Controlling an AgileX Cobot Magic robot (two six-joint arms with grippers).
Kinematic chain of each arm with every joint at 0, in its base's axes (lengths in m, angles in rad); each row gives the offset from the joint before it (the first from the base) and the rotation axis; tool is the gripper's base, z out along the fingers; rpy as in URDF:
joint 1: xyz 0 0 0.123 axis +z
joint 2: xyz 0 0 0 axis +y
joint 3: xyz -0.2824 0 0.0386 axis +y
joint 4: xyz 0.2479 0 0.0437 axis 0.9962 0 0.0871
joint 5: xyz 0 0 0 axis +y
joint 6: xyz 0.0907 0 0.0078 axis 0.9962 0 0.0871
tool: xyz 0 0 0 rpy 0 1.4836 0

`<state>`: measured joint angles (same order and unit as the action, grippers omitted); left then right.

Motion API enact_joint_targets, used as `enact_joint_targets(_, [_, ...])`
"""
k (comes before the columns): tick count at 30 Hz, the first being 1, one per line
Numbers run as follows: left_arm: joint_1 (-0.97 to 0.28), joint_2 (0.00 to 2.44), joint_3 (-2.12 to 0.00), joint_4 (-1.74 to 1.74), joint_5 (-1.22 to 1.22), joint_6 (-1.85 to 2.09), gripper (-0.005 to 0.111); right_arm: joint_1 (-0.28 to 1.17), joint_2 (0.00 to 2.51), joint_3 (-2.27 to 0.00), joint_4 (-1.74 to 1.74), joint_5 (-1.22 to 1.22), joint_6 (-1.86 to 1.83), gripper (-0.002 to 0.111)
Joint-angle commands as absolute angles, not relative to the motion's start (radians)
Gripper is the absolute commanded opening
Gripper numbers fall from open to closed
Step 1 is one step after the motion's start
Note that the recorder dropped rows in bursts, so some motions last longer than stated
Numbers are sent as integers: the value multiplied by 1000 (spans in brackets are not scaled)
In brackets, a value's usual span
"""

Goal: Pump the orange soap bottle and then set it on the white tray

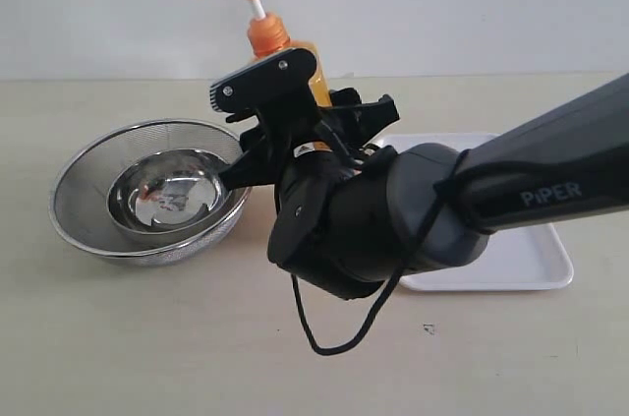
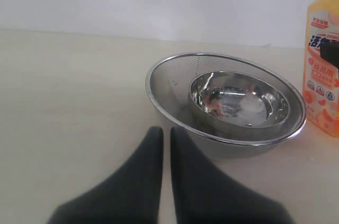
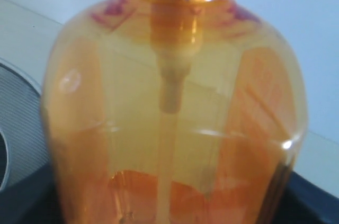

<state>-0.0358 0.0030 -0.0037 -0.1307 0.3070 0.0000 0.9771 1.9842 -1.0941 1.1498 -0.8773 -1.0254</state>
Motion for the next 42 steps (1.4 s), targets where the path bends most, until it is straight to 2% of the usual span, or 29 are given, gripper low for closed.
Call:
enact_joint_targets(1, [-33, 0, 0, -129, 300, 8, 5, 976, 1974, -1107, 1116, -930, -1031, 0])
enact_joint_targets(42, [-33, 0, 0, -129, 300, 8, 5, 976, 2021, -1107, 1112, -933, -935, 0])
